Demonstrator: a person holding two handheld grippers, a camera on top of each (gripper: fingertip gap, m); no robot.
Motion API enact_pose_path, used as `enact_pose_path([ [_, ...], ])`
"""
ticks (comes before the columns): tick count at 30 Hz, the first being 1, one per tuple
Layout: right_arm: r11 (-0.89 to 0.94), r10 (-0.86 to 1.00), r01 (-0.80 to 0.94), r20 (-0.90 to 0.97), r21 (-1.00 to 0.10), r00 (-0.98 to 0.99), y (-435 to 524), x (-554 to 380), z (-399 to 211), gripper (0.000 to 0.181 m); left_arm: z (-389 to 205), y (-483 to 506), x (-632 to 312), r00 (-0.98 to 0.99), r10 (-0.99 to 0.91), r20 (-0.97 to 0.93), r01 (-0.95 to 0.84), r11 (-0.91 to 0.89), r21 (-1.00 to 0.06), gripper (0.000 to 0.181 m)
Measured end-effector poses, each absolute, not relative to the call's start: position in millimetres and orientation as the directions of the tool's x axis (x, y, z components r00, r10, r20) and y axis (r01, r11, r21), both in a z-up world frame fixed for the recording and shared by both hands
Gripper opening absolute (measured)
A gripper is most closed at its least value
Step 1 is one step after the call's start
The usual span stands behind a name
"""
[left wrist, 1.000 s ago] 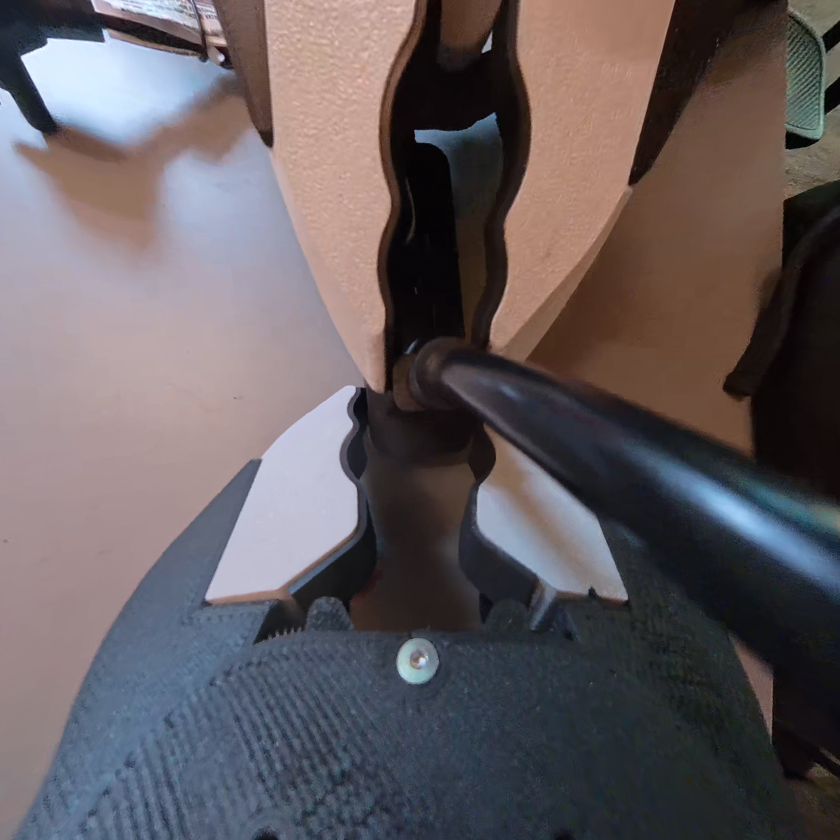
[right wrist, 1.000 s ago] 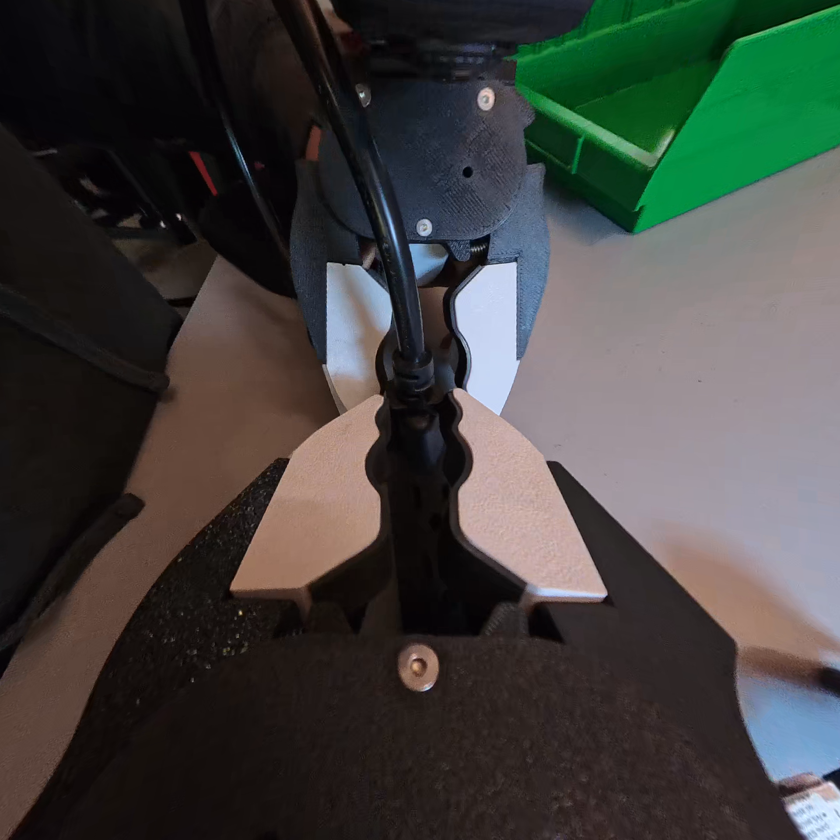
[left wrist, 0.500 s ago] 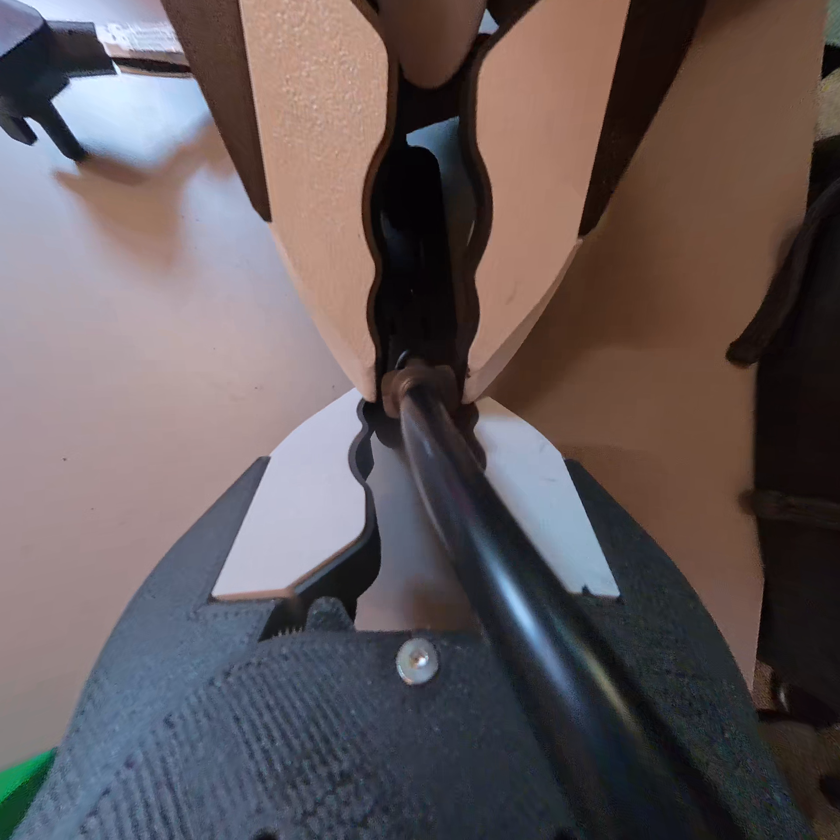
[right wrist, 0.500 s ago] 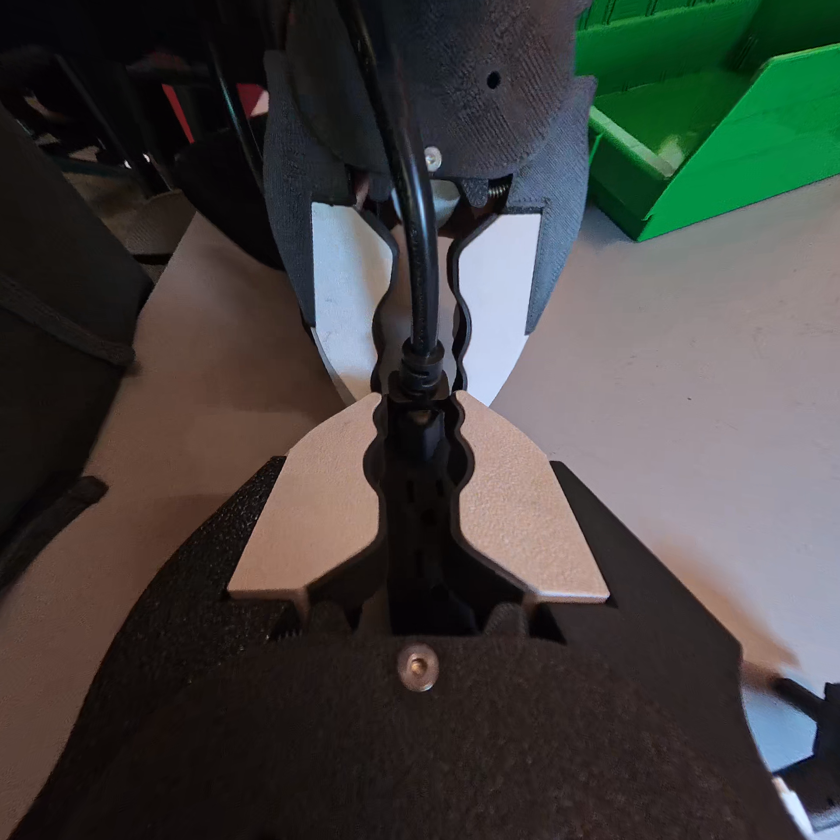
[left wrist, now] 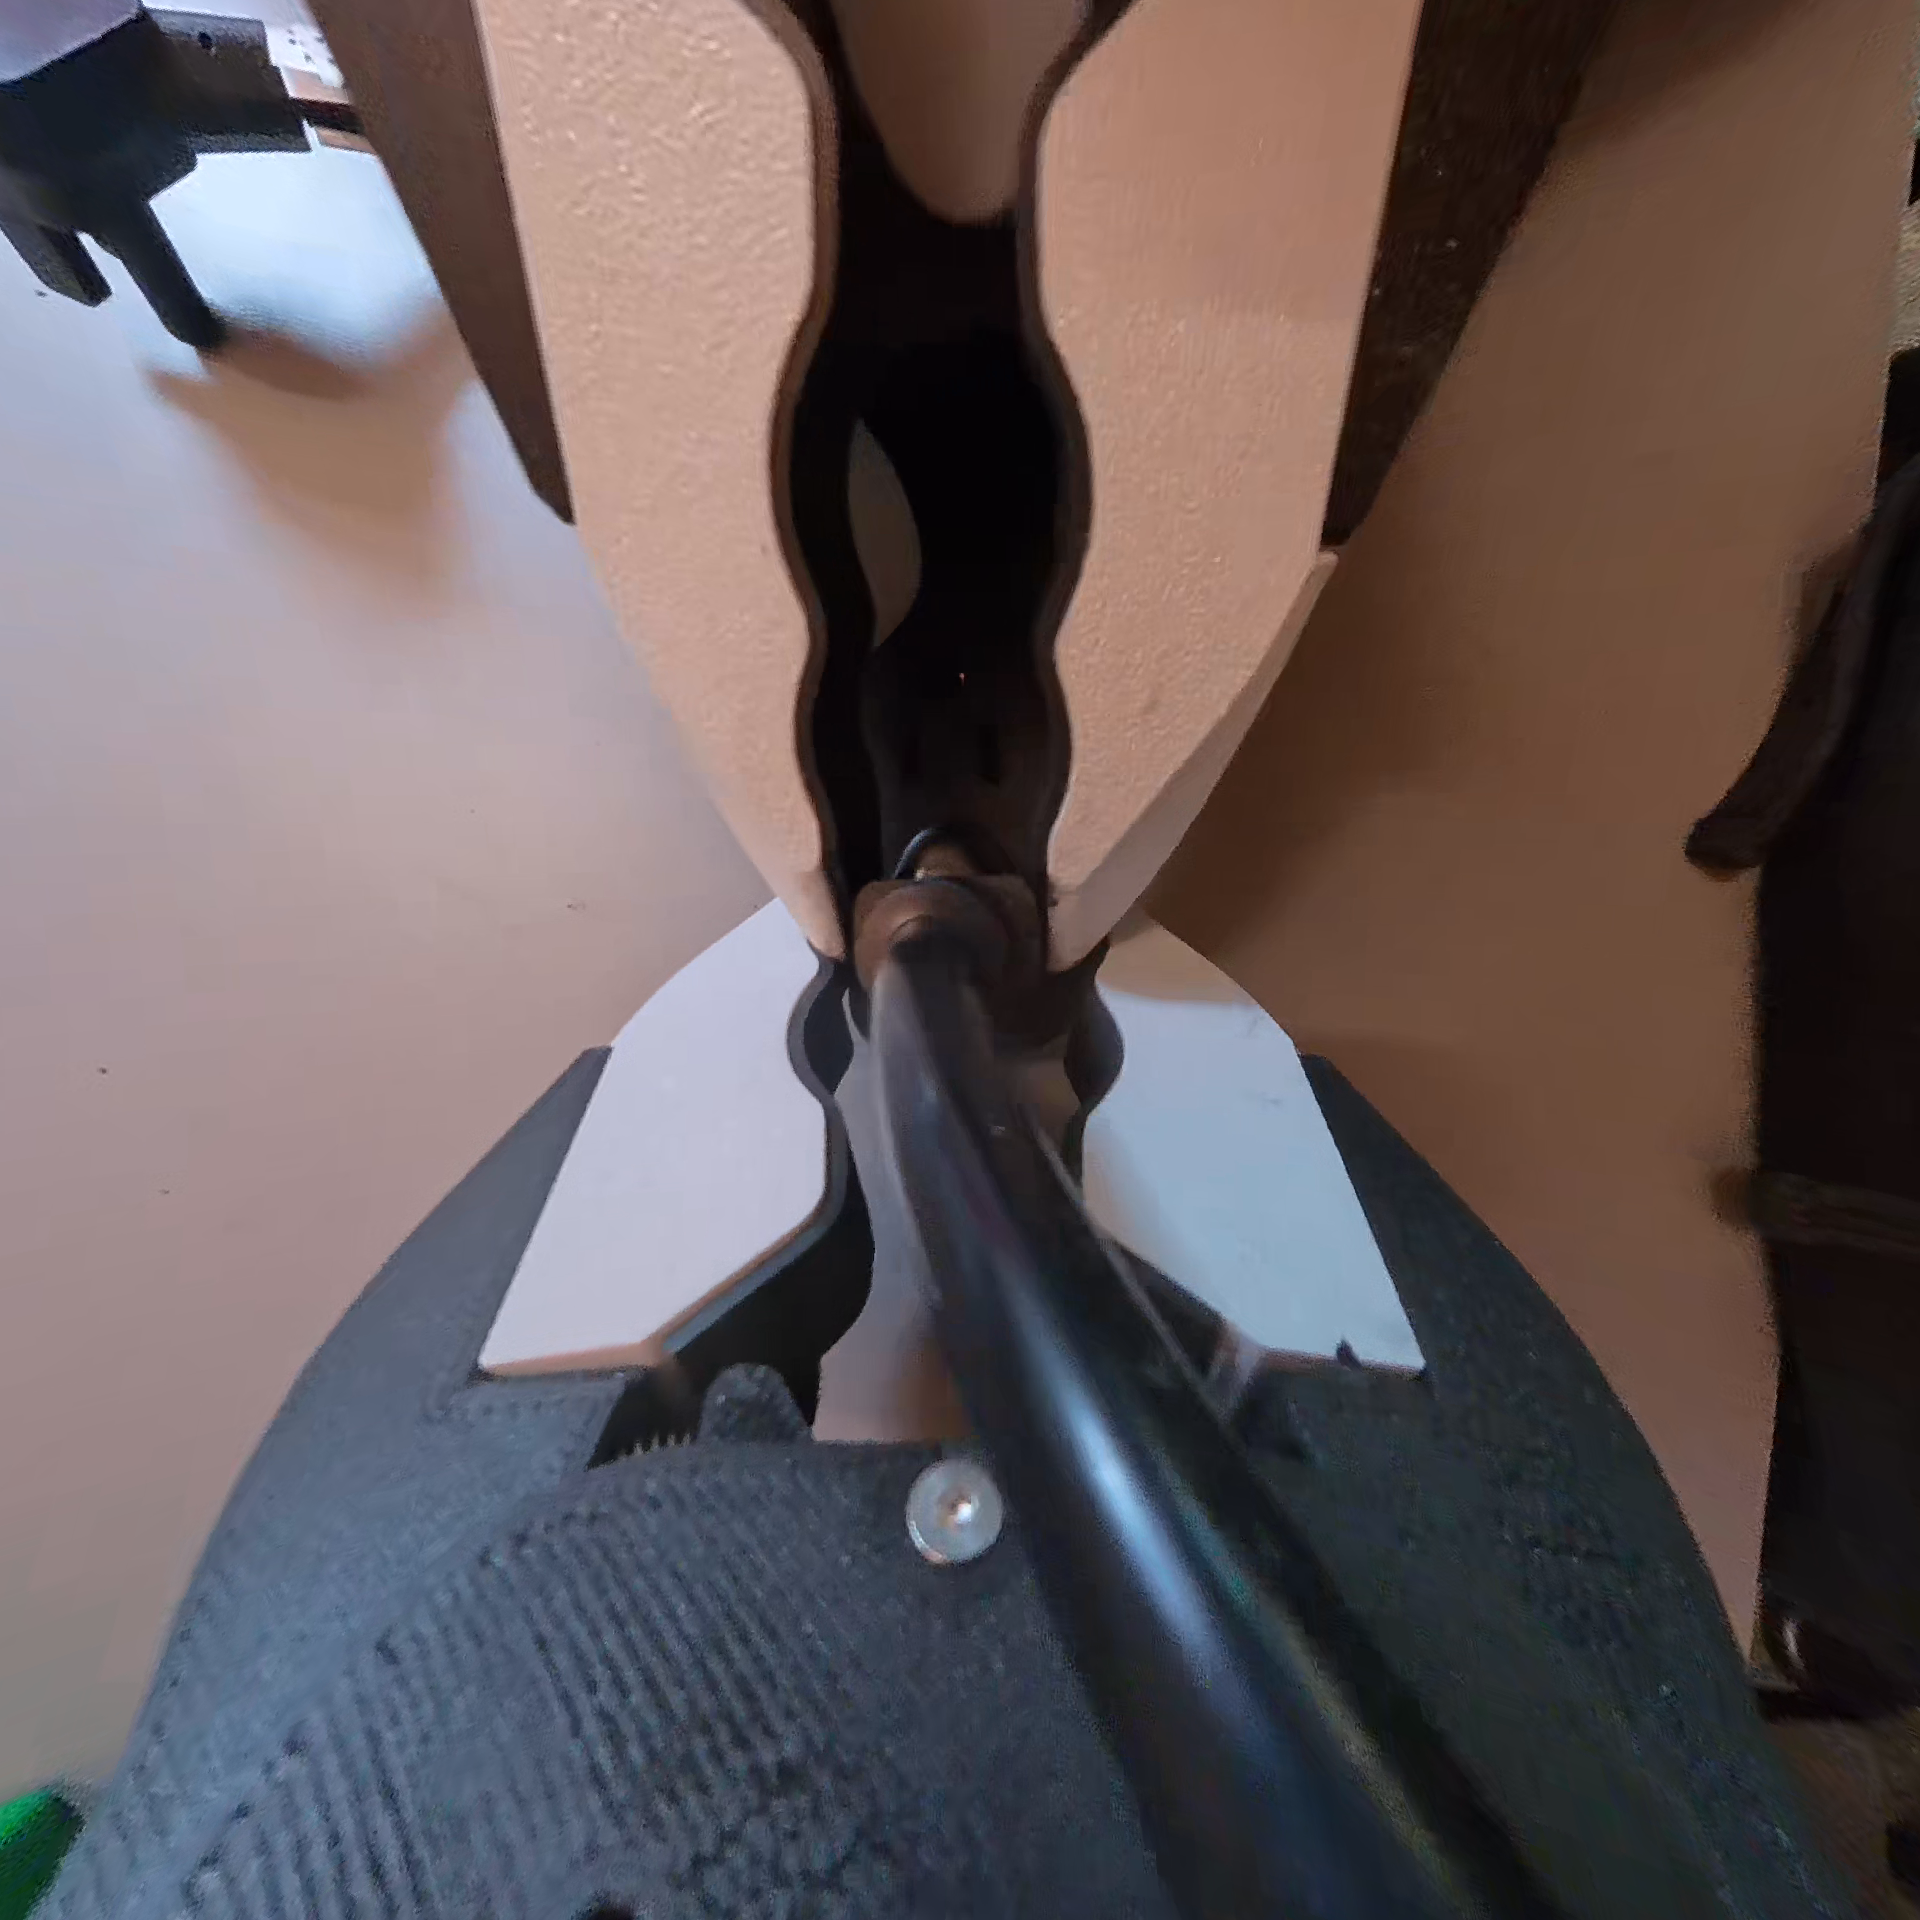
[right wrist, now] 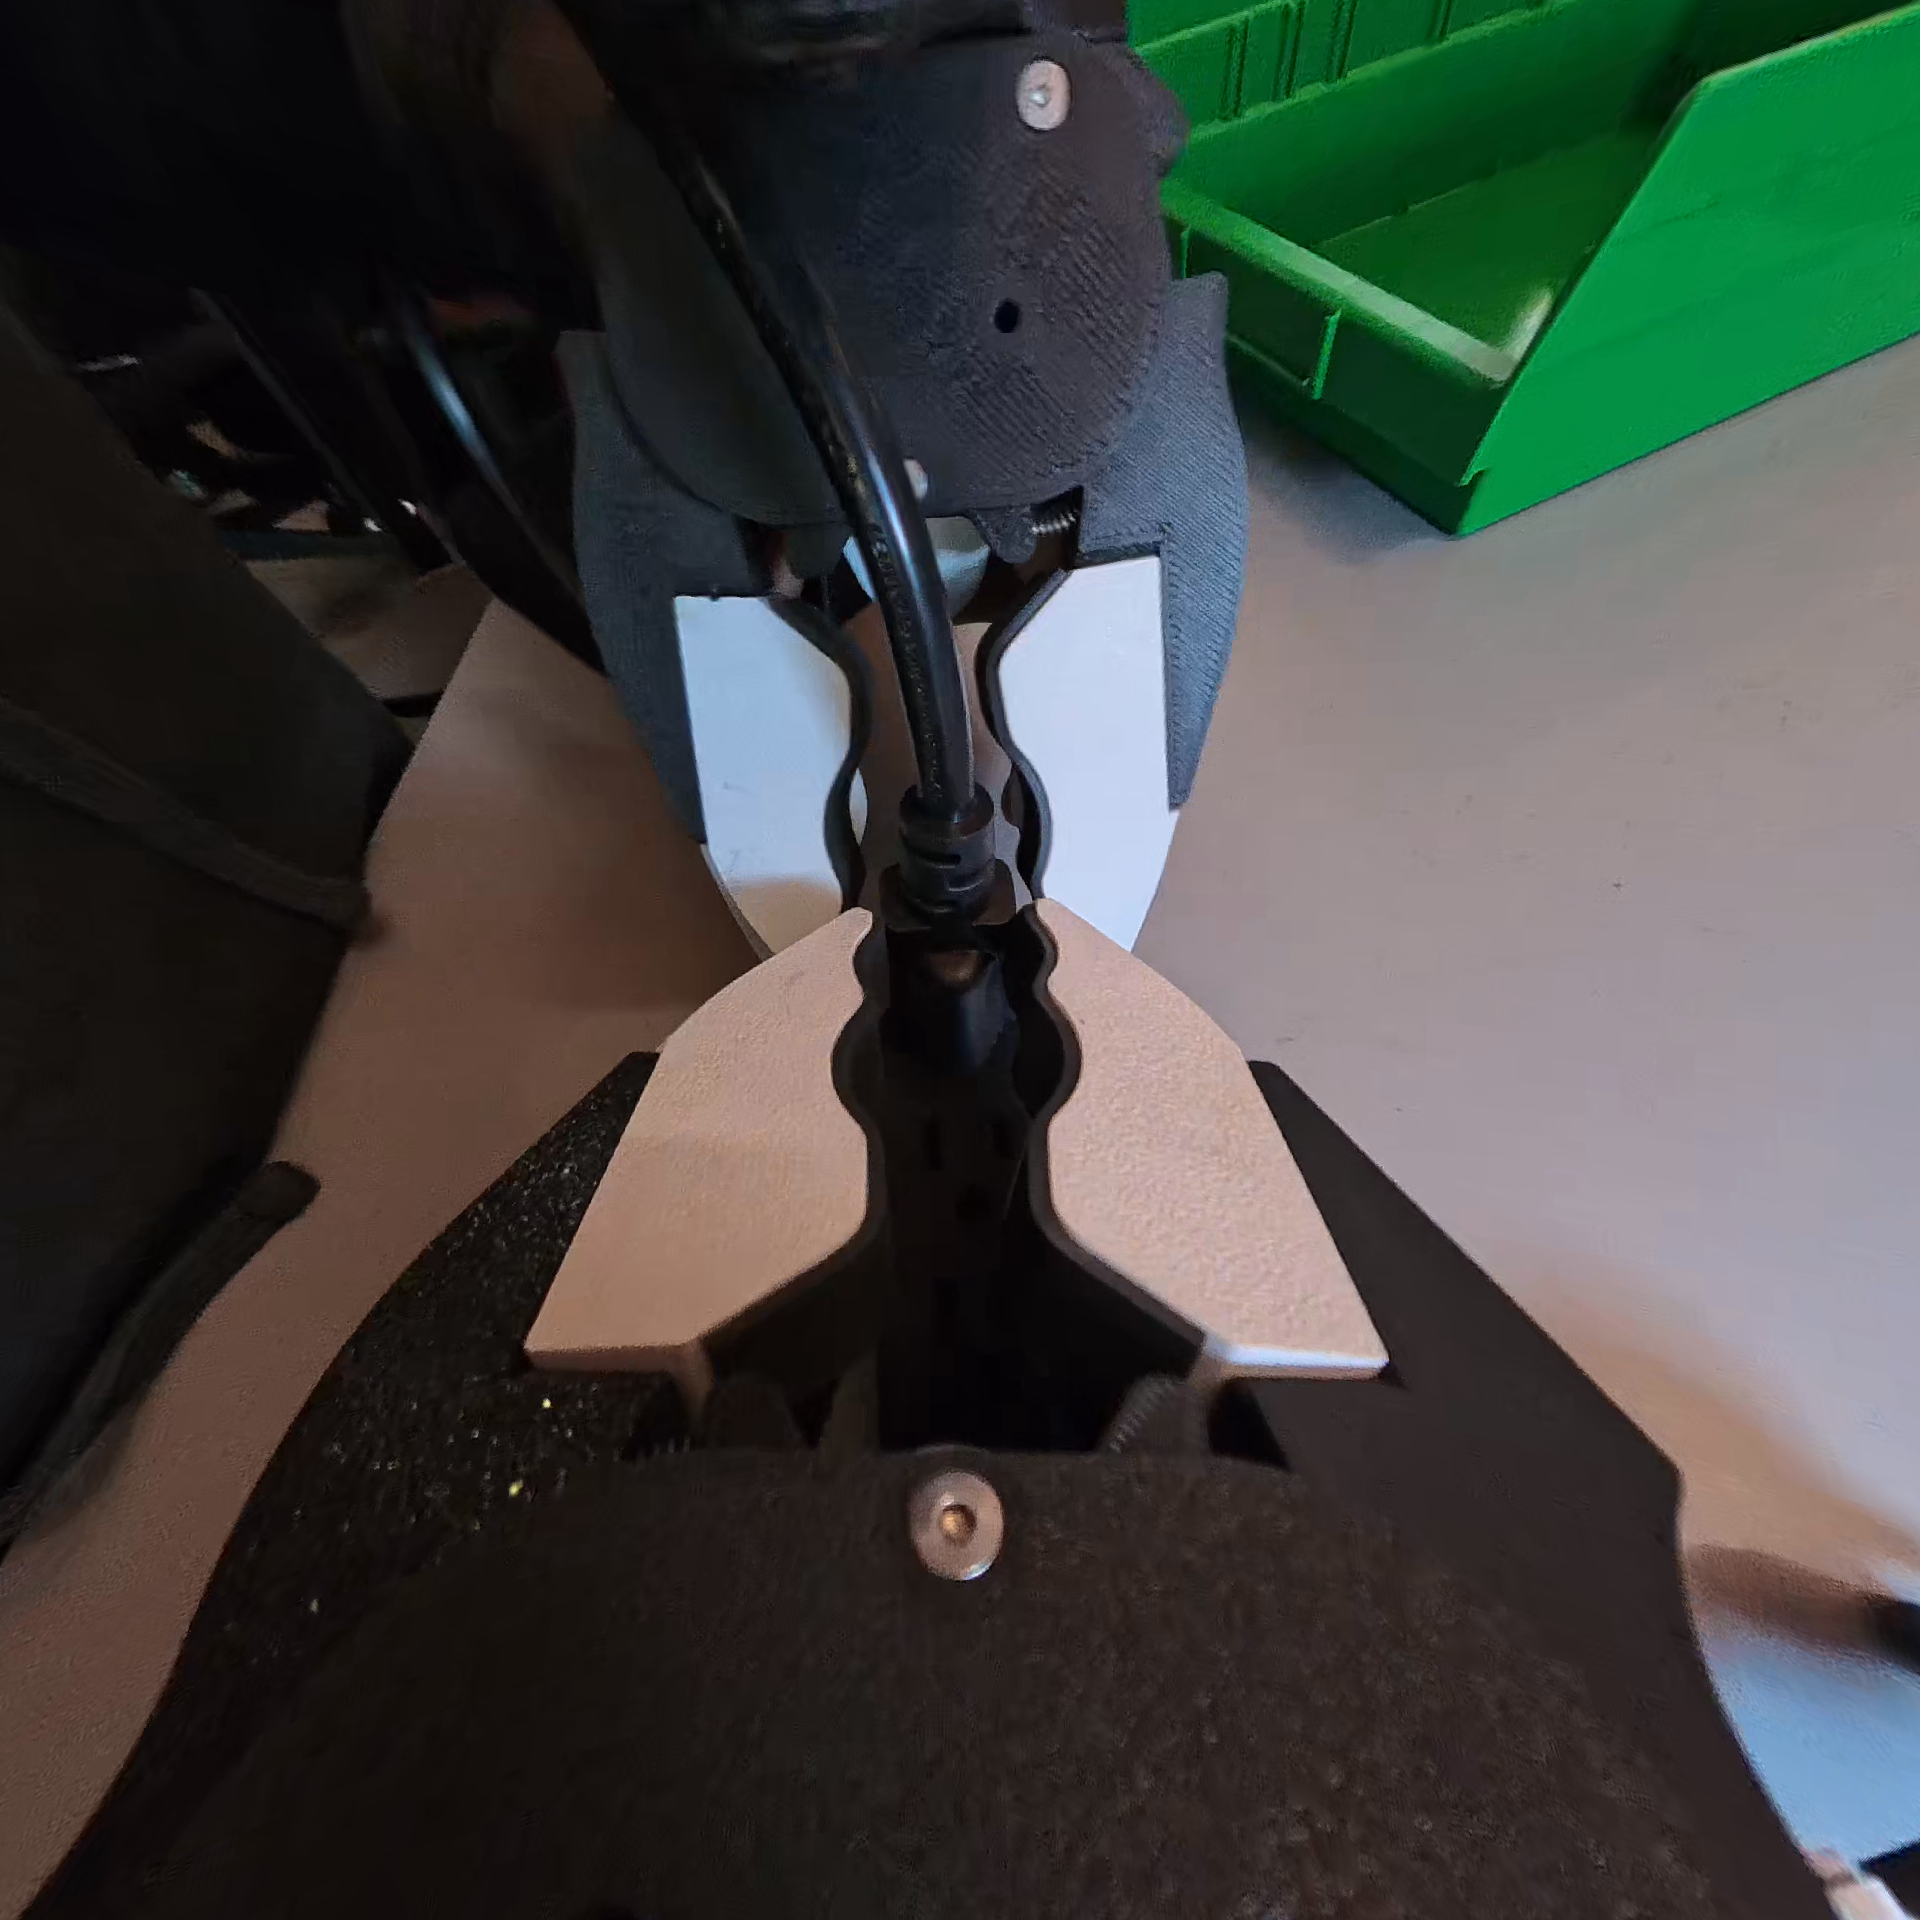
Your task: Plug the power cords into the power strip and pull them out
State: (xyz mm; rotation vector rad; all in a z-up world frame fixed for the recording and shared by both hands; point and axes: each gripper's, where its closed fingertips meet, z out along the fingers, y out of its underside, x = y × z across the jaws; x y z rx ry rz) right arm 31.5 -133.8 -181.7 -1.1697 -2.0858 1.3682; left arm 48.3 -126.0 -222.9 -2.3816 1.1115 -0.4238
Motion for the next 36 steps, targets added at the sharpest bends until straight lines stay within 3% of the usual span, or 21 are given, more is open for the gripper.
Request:
enact_pose_path([
  [4, 0.274, 0.837, 0.38, 0.025, -0.884, -0.546, -139.1, 33.3, -180.0, 0.019, -223.9, -128.0, 48.7, 0.583, -0.811, 0.047, -0.661, -0.507, -0.553, 0.042],
  [9, 0.092, 0.793, 0.456, -0.211, -0.885, -0.571, -131.4, 31.2, -179.1, 0.019, -222.7, -124.8, 50.3, 0.644, -0.764, 0.047, -0.606, -0.547, -0.578, 0.041],
  [14, 0.284, 0.835, 0.384, 0.031, -0.879, -0.549, -140.3, 31.3, -178.3, 0.018, -223.9, -126.9, 47.1, 0.603, -0.797, 0.017, -0.639, -0.496, -0.588, 0.043],
  [19, 0.135, 0.799, 0.451, -0.172, -0.882, -0.576, -130.7, 29.2, -178.6, 0.02, -223.0, -122.9, 49.6, 0.652, -0.758, 0.037, -0.594, -0.54, -0.596, 0.042],
  [22, 0.306, 0.834, 0.413, 0.032, -0.858, -0.551, -139.3, 29.4, -177.6, 0.019, -224.0, -125.6, 47.5, 0.603, -0.797, 0.024, -0.635, -0.498, -0.591, 0.043],
  [27, 0.213, 0.783, 0.425, -0.107, -0.88, -0.613, -133.2, 30.8, -178.2, 0.02, -224.8, -123.0, 49.5, 0.638, -0.77, 0.019, -0.632, -0.537, -0.558, 0.043],
  [30, 0.325, 0.831, 0.414, 0.048, -0.85, -0.554, -139.8, 31.9, -177.2, 0.019, -225.0, -126.6, 49.7, 0.584, -0.811, 0.017, -0.664, -0.49, -0.565, 0.043],
  [34, 0.196, 0.765, 0.428, -0.135, -0.882, -0.629, -129.6, 34.6, -177.6, 0.02, -224.9, -120.3, 53.3, 0.643, -0.766, 0.015, -0.629, -0.54, -0.559, 0.042],
  [36, 0.217, 0.803, 0.421, -0.085, -0.881, -0.591, -136.1, 35.4, -177.2, 0.019, -224.9, -123.5, 53.7, 0.608, -0.794, 0.021, -0.642, -0.507, -0.576, 0.043],
])
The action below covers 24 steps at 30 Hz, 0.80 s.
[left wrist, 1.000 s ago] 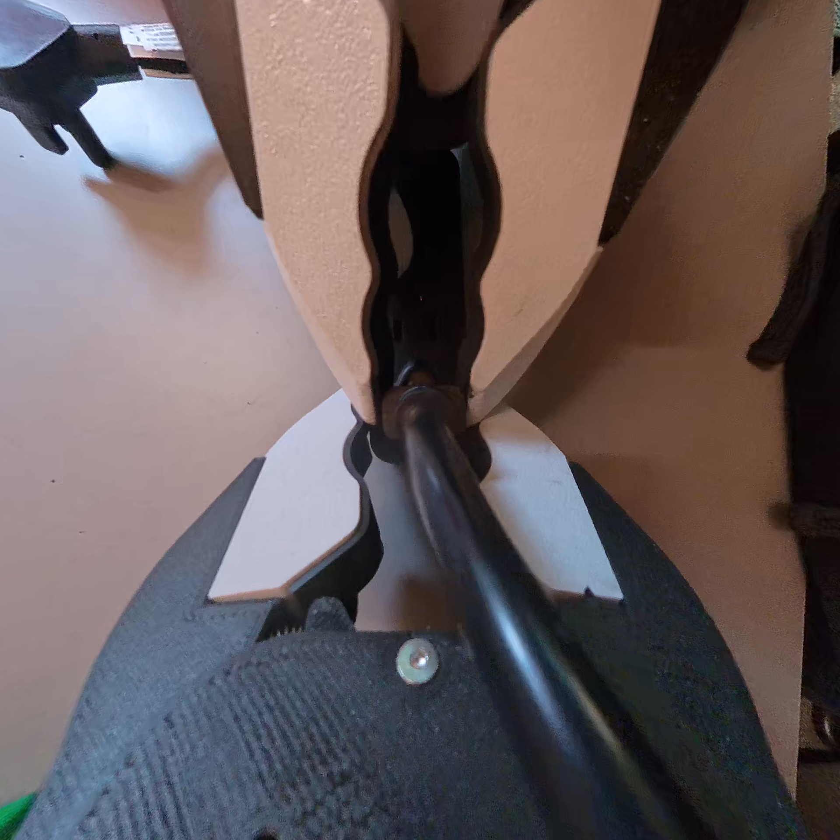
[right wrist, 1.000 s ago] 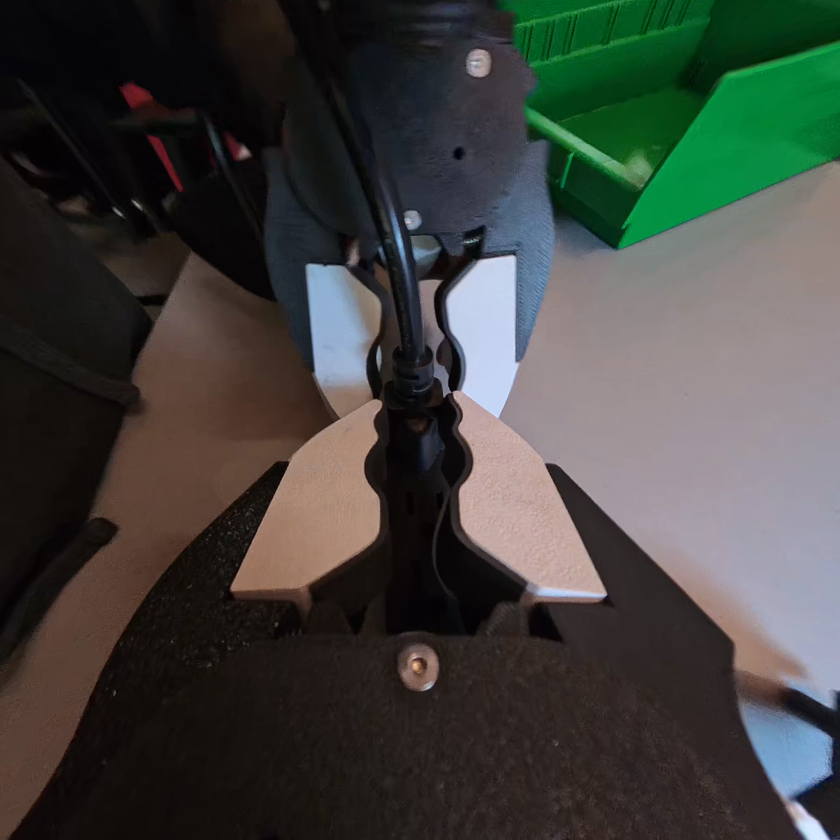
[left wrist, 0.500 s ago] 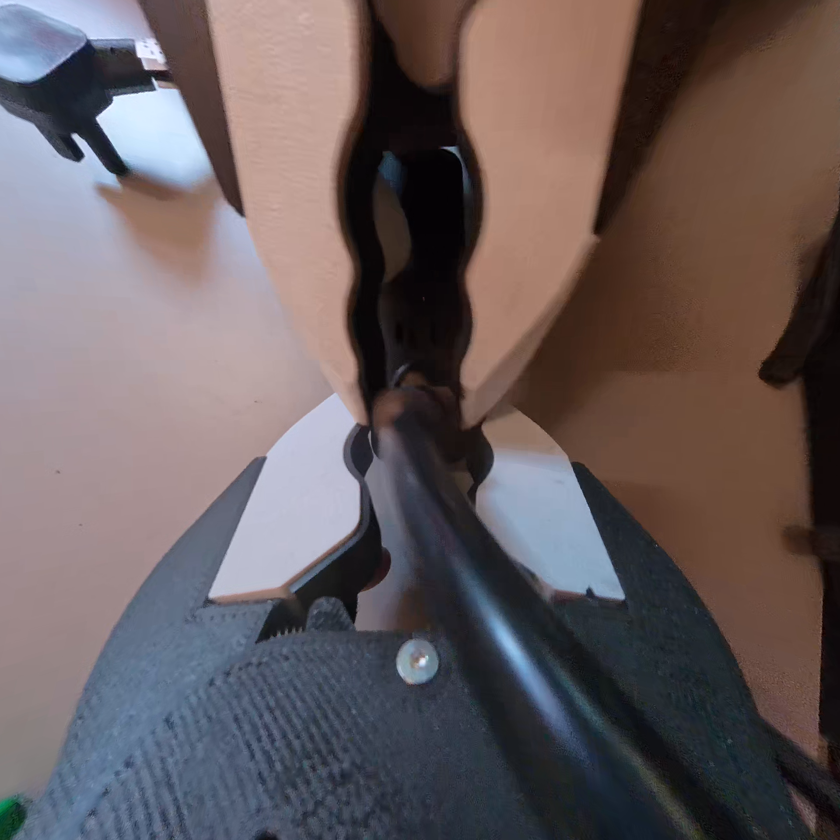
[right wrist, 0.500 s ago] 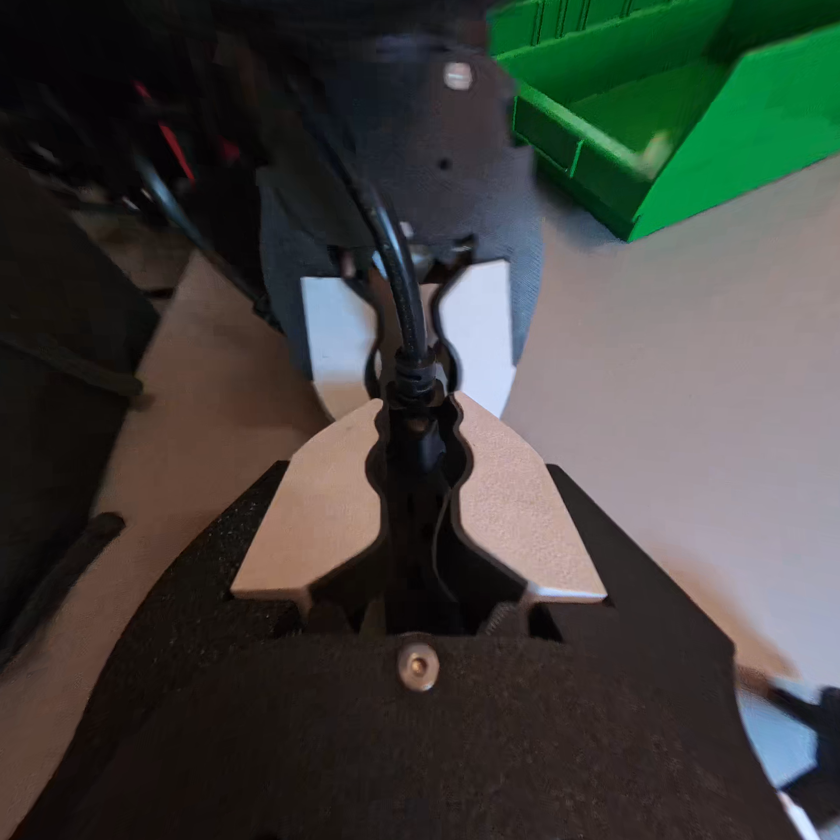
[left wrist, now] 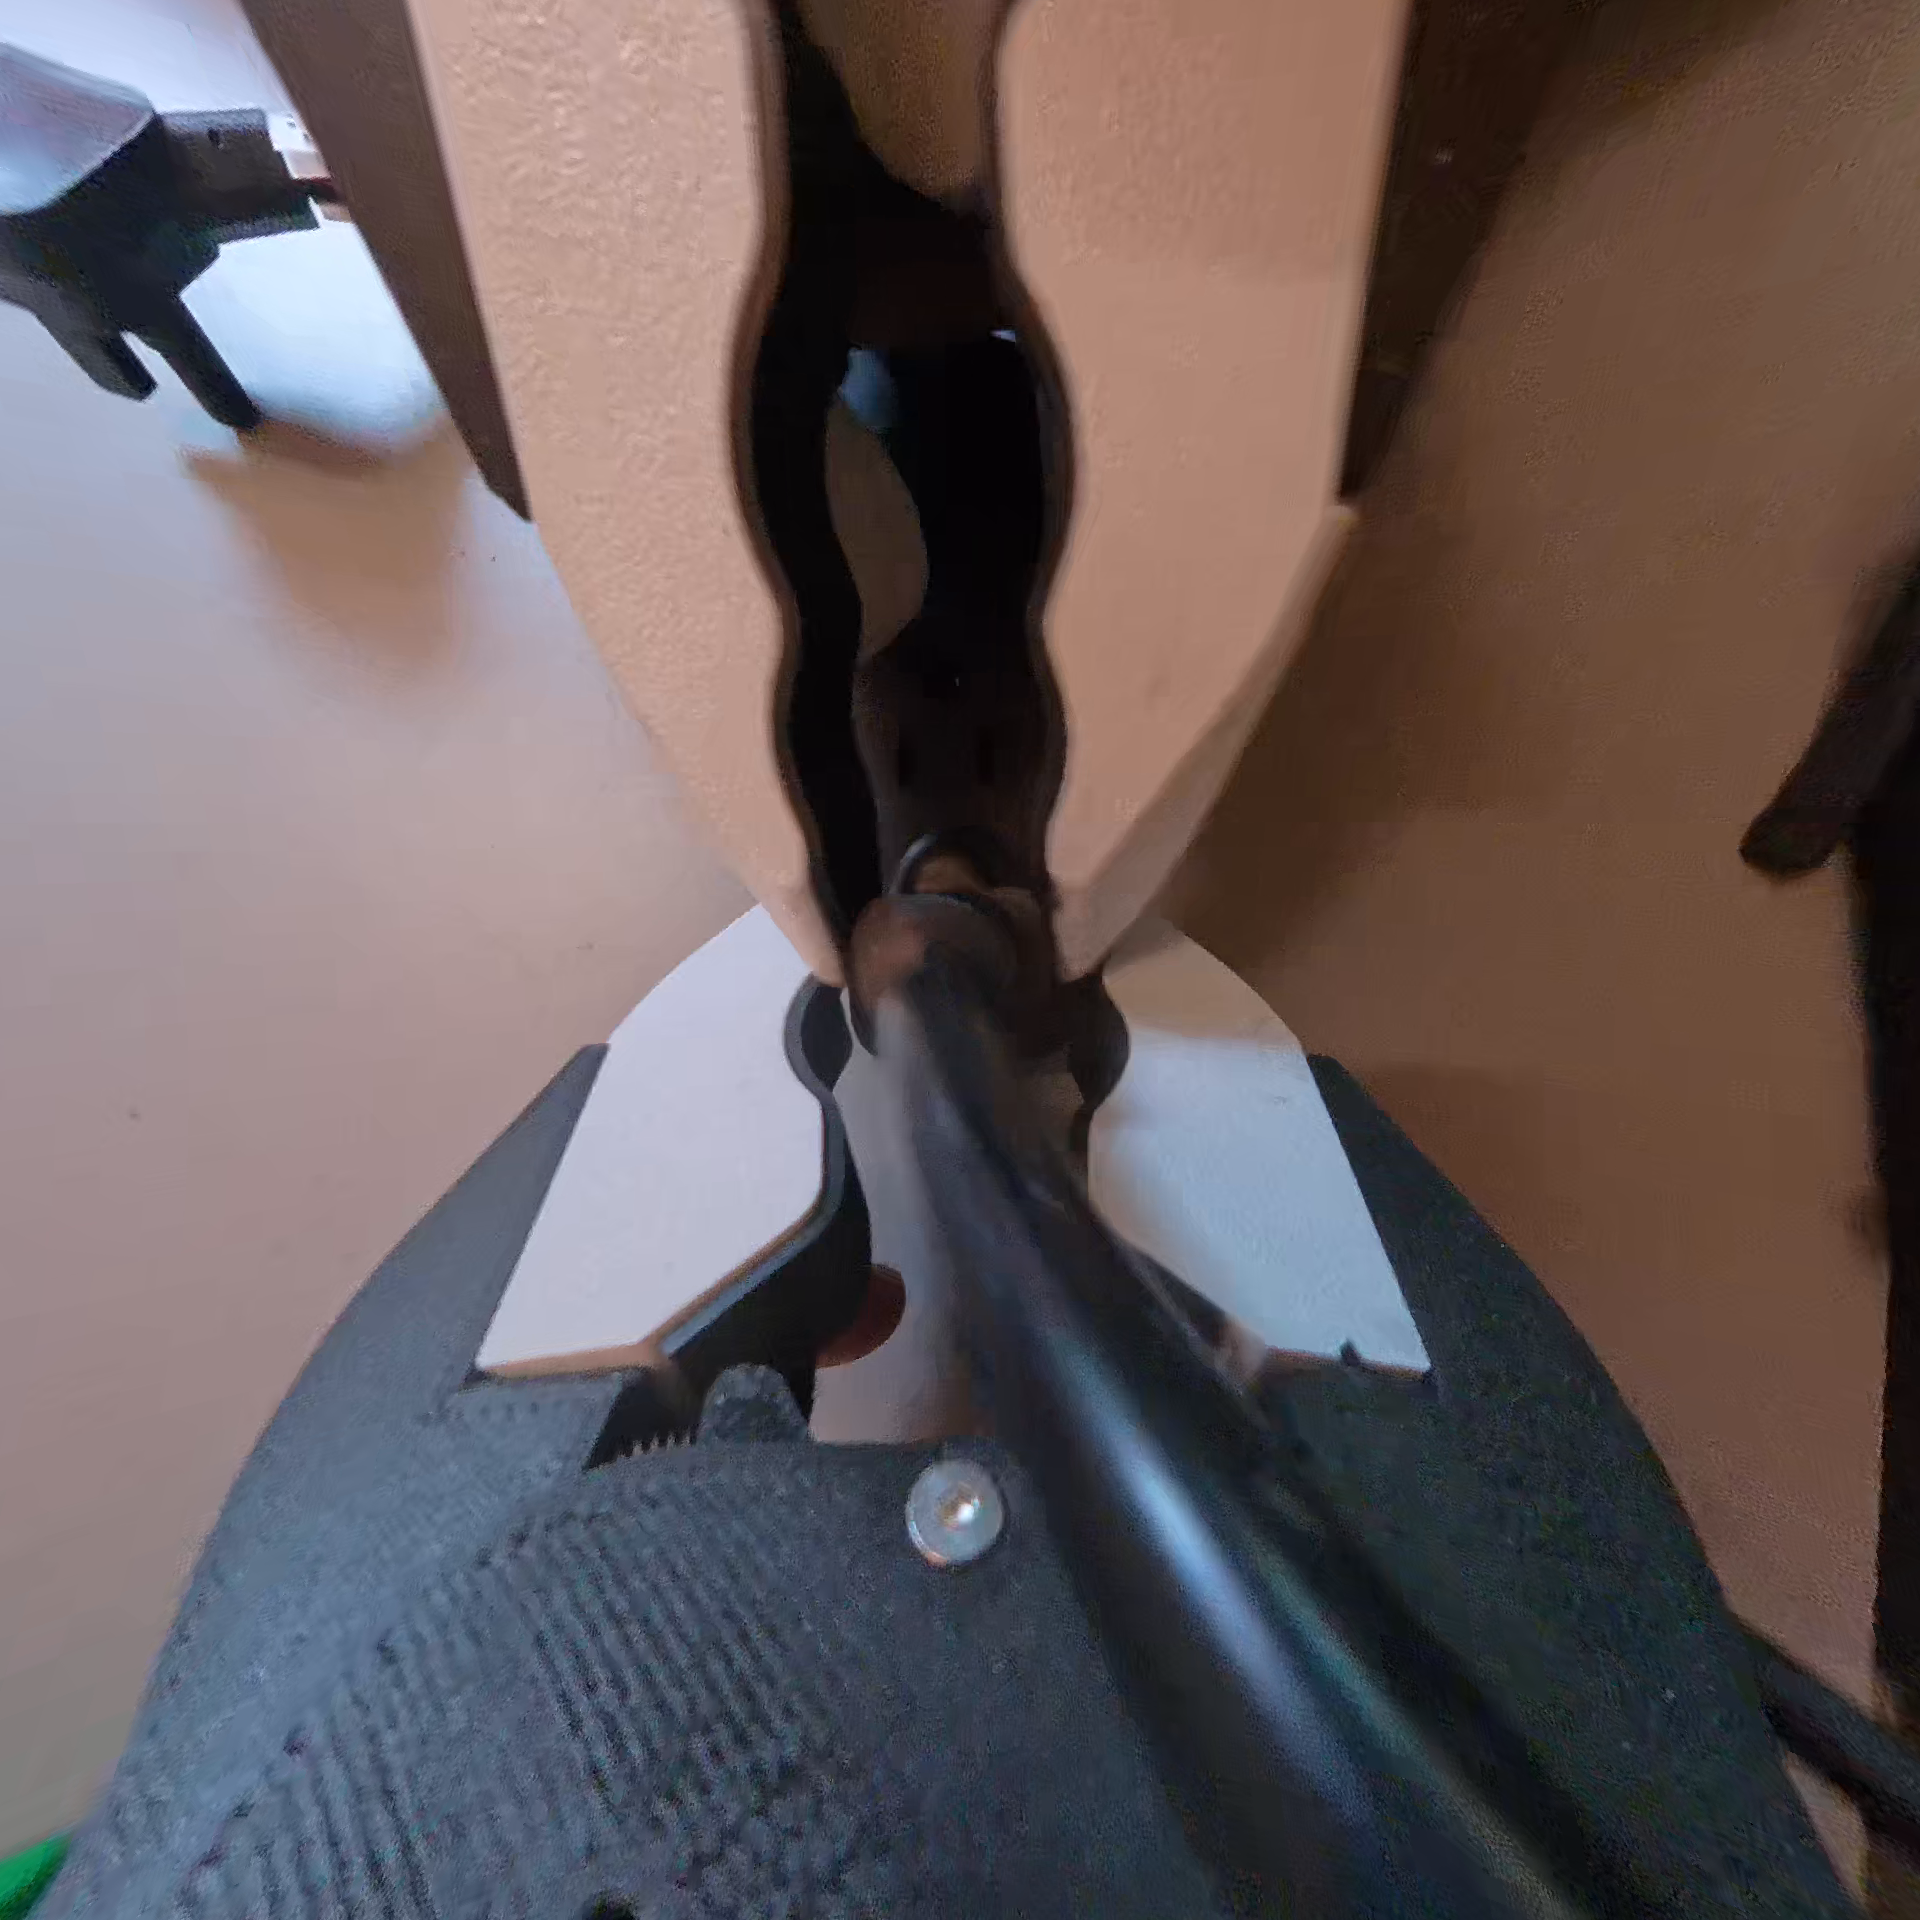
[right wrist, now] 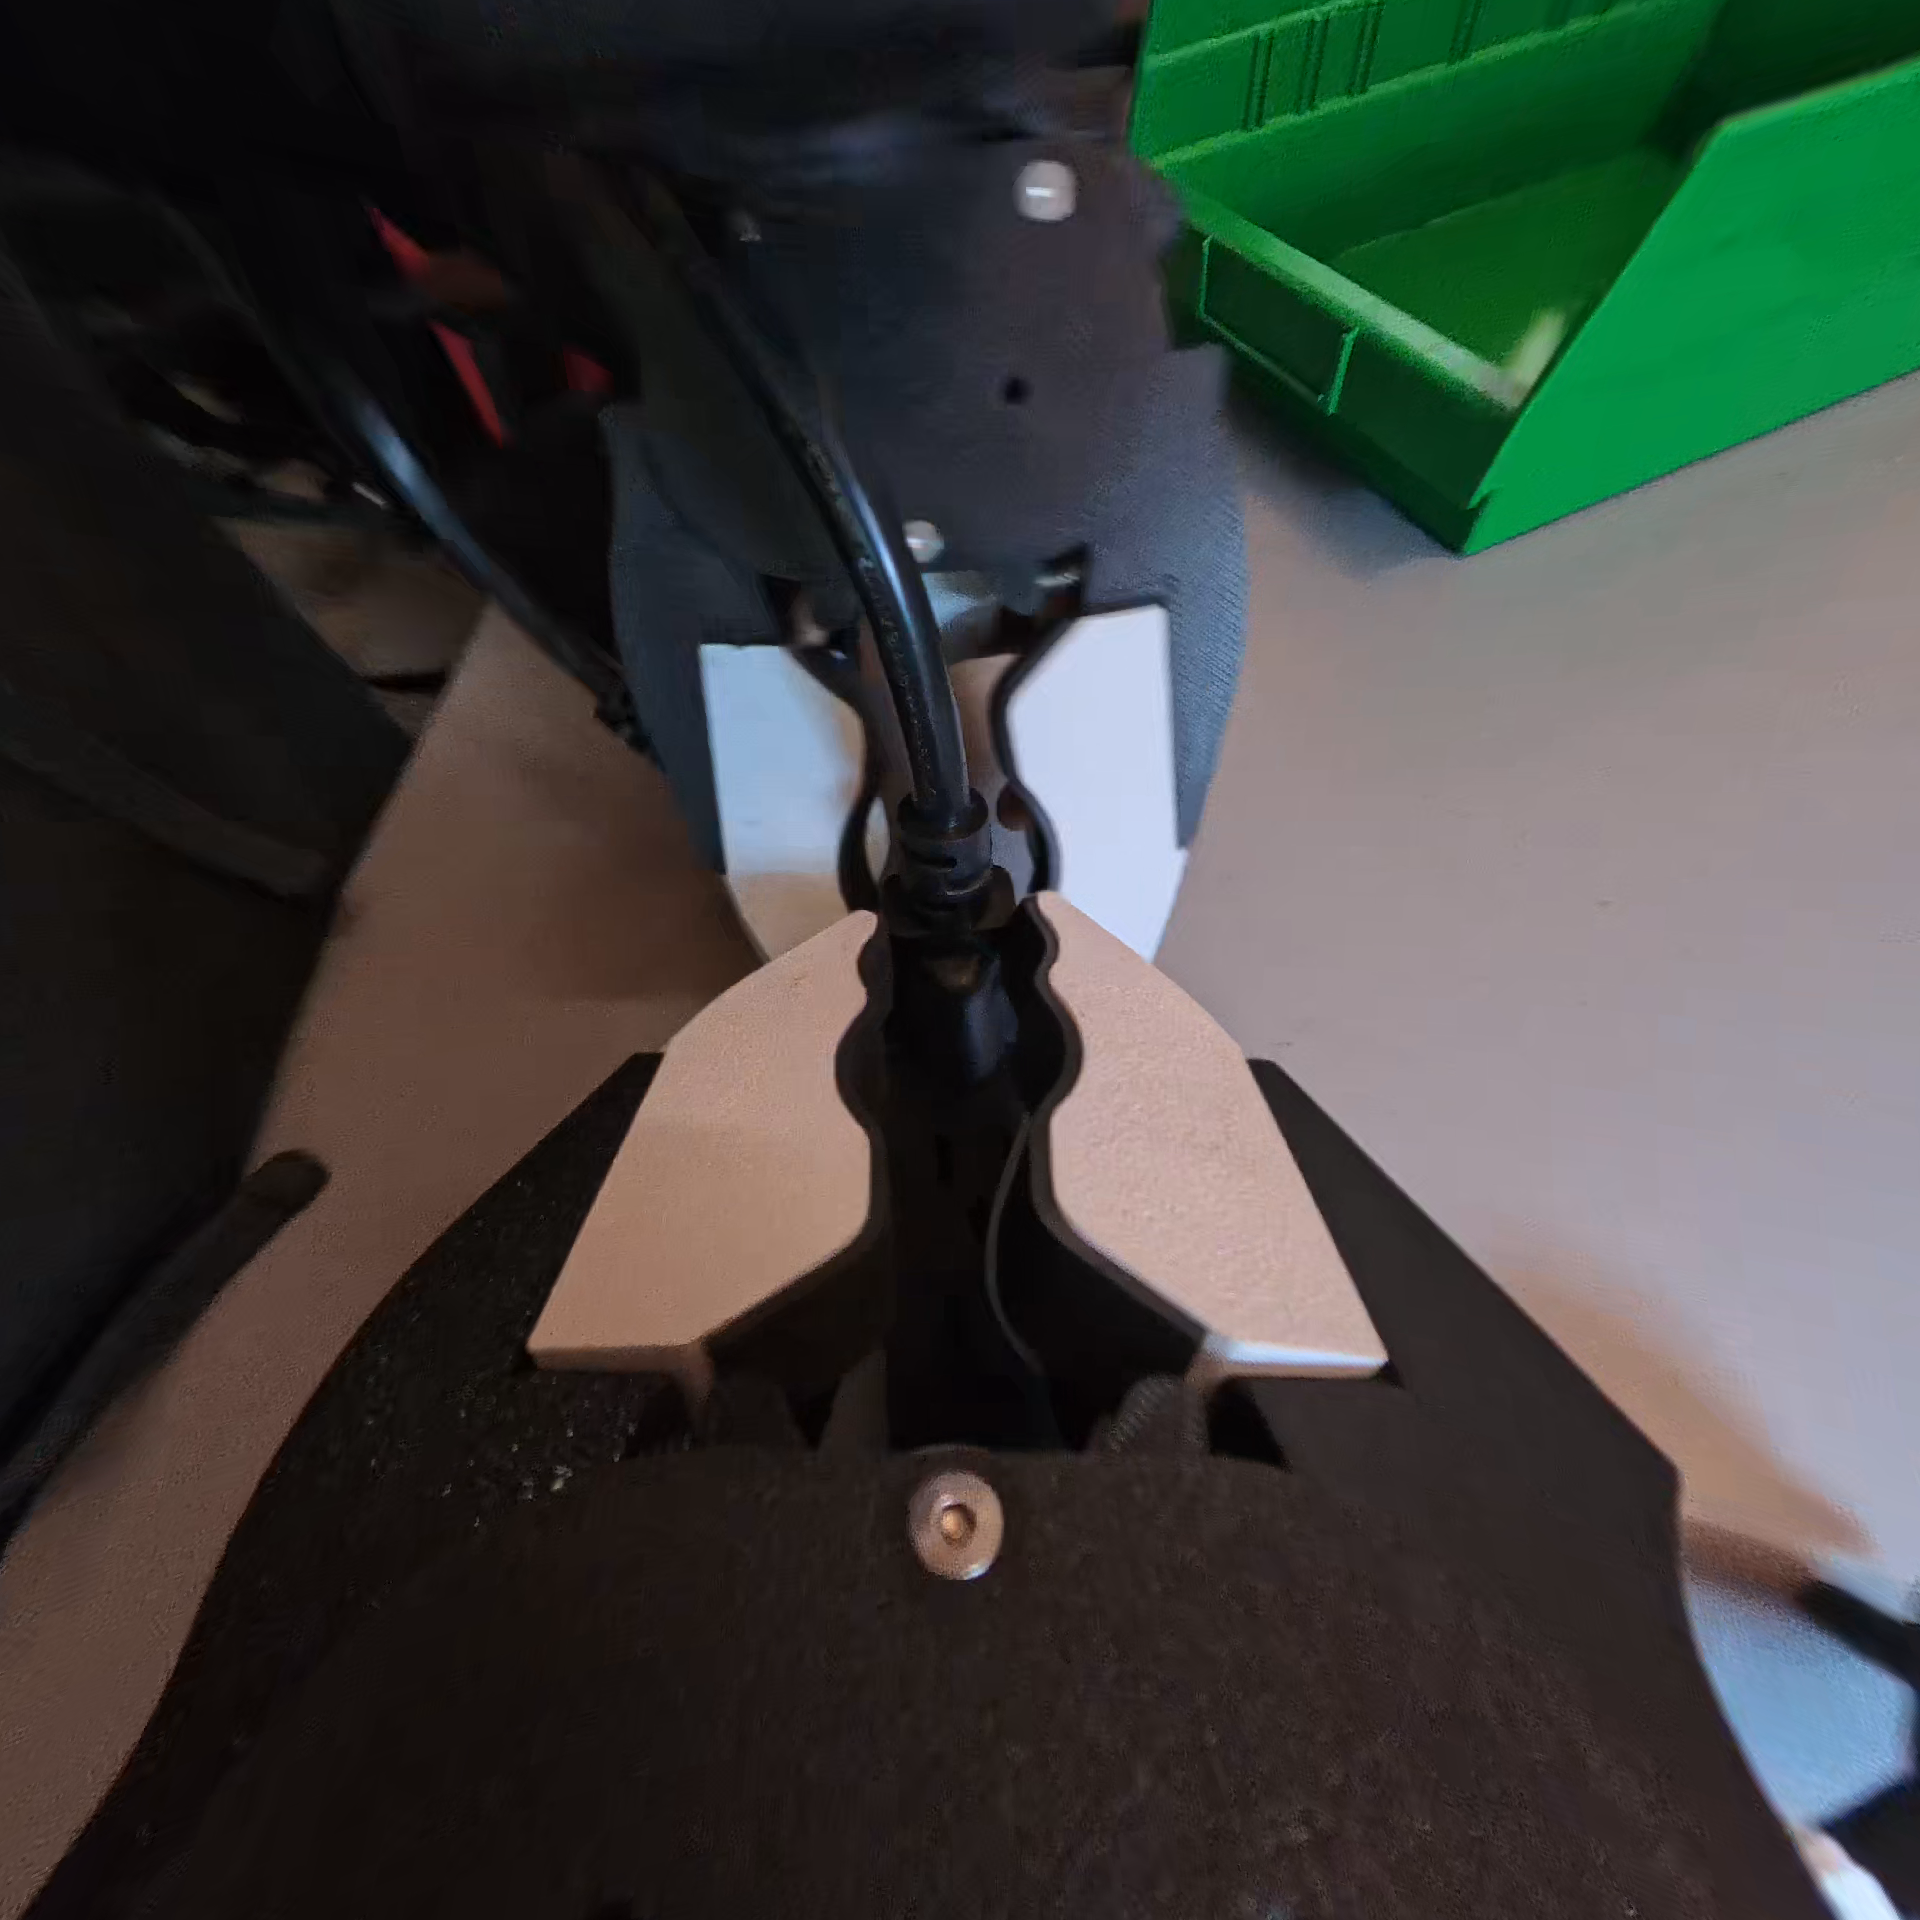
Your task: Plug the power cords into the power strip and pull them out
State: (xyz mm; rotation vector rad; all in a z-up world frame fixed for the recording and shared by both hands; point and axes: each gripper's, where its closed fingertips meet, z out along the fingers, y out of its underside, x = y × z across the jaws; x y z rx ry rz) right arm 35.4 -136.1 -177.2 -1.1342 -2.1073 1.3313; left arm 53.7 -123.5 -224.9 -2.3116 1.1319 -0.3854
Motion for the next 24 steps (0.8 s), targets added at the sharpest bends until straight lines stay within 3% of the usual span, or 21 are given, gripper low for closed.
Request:
enact_pose_path([
  [2, 0.299, 0.835, 0.396, 0.038, -0.868, -0.548, -138.1, 35.9, -176.4, 0.019, -223.7, -122.8, 52.8, 0.608, -0.793, 0.048, -0.603, -0.5, -0.621, 0.043],
  [4, 0.192, 0.806, 0.417, -0.1, -0.888, -0.584, -129.9, 33.7, -177.3, 0.02, -224.3, -118.0, 52.6, 0.631, -0.776, 0.001, -0.62, -0.505, -0.6, 0.042],
  [6, 0.18, 0.803, 0.417, -0.112, -0.891, -0.585, -125.6, 31.1, -176.8, 0.019, -224.1, -114.1, 51.3, 0.638, -0.77, -0.003, -0.611, -0.504, -0.61, 0.042],
  [9, 0.291, 0.829, 0.377, 0.035, -0.879, -0.558, -137.4, 34.3, -175.0, 0.019, -223.5, -119.6, 52.5, 0.605, -0.795, 0.039, -0.598, -0.487, -0.637, 0.044],
  [11, 0.074, 0.819, 0.271, -0.096, -0.96, -0.565, -124.1, 28.0, -141.5, 0.018, -224.4, -118.2, 58.7, 0.619, -0.783, 0.057, -0.586, -0.508, -0.631, 0.044],
  [12, 0.104, 0.852, 0.217, -0.026, -0.971, -0.522, -106.3, 21.5, -124.6, 0.02, -223.7, -123.4, 72.8, 0.591, -0.802, 0.088, -0.581, -0.498, -0.644, 0.043],
  [14, 0.244, 0.811, 0.26, 0.05, -0.934, -0.582, -127.9, 30.4, -151.5, 0.021, -223.9, -122.2, 72.5, 0.56, -0.828, 0.018, -0.644, -0.449, -0.619, 0.042],
  [18, 0.097, 0.838, 0.208, -0.032, -0.973, -0.544, -99.7, 46.1, -123.4, 0.02, -220.3, -110.6, 35.2, 0.681, -0.731, 0.041, -0.57, -0.565, -0.596, 0.039],
  [20, 0.161, 0.839, 0.184, 0.036, -0.97, -0.543, -99.8, 46.2, -119.3, 0.021, -219.1, -106.9, 41.5, 0.682, -0.729, 0.063, -0.546, -0.564, -0.62, 0.039],
  [24, 0.108, 0.826, 0.201, -0.025, -0.974, -0.564, -100.4, 51.3, -119.0, 0.021, -217.5, -99.5, 40.4, 0.689, -0.723, 0.057, -0.513, -0.542, -0.666, 0.038],
])
